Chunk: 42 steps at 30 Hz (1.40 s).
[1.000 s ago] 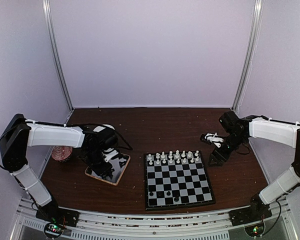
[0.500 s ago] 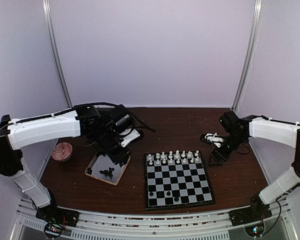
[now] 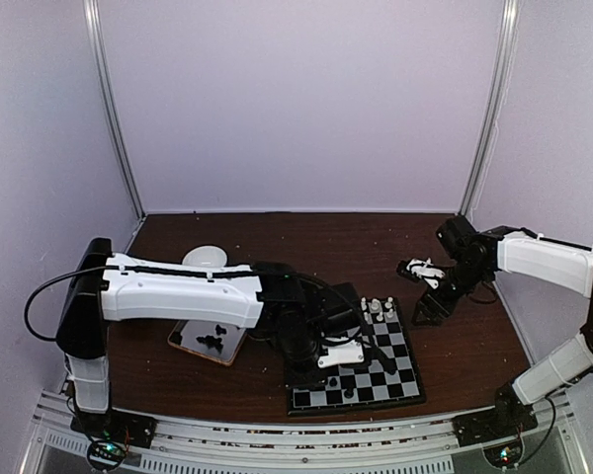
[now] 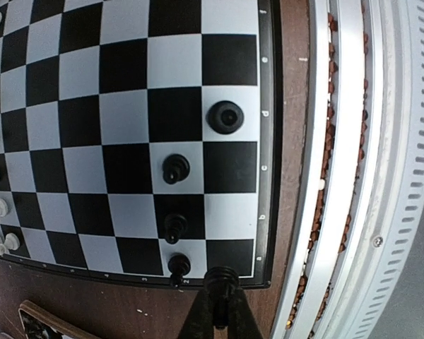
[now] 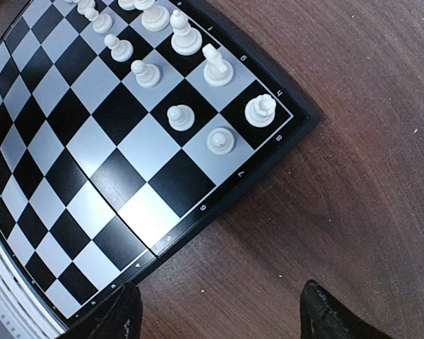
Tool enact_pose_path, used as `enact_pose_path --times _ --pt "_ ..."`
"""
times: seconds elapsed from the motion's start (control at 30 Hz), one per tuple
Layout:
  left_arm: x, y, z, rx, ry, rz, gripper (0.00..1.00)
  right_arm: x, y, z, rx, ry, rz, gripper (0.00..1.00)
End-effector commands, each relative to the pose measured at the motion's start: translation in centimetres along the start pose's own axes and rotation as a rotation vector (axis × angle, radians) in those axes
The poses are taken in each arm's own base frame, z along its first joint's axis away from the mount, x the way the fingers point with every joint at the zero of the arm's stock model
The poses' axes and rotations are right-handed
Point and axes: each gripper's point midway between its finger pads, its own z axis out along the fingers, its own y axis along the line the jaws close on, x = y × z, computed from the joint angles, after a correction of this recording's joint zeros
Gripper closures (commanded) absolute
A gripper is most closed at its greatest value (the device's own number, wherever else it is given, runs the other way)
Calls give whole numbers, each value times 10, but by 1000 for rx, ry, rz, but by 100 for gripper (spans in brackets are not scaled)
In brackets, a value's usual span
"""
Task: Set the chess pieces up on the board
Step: Place the knight at g8.
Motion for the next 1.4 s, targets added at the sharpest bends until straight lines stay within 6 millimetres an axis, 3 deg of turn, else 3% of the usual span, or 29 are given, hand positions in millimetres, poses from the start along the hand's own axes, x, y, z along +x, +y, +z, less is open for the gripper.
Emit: enact_pose_path --times 0.0,0.33,0.53,1.37 --pt "-7 -5 -4 9 0 69 97 -6 -2 -9 16 -29 -9 23" --pt "-14 -9 21 16 48 165 97 -4 -1 -7 6 -17 -8 23" --pt "-8 -15 40 37 106 226 97 -3 -1 -6 7 -11 -10 23" --pt "-11 -9 54 9 113 225 95 2 -1 2 -12 25 -10 23"
